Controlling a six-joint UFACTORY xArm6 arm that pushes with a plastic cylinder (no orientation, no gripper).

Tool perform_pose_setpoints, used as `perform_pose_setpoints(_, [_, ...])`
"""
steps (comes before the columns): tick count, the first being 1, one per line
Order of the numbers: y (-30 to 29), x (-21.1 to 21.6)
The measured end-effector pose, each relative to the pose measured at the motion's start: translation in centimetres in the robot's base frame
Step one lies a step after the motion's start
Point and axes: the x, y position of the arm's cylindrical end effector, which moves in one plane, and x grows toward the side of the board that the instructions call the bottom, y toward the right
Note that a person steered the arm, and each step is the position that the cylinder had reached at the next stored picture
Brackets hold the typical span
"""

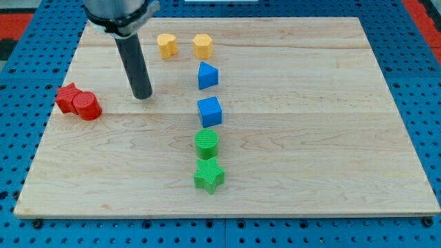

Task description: Separate the red blocks from each other

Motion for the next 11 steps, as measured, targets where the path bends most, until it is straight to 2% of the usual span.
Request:
perform_pose_setpoints(1, [-0.6,2.4])
perform_pose_setpoints(3, [-2.3,3.6])
perform_pose_setpoints(4, [-4.6,2.4])
perform_pose_setpoints(5, [-5.5,7.6])
perform_pose_setpoints(6, [-9.6,5.1])
perform_pose_setpoints(7, [-12.0,-1.3])
perform_pose_setpoints(8, [-8.6,-3.0])
perform_pose_setpoints(11, [-3.6,-2.8])
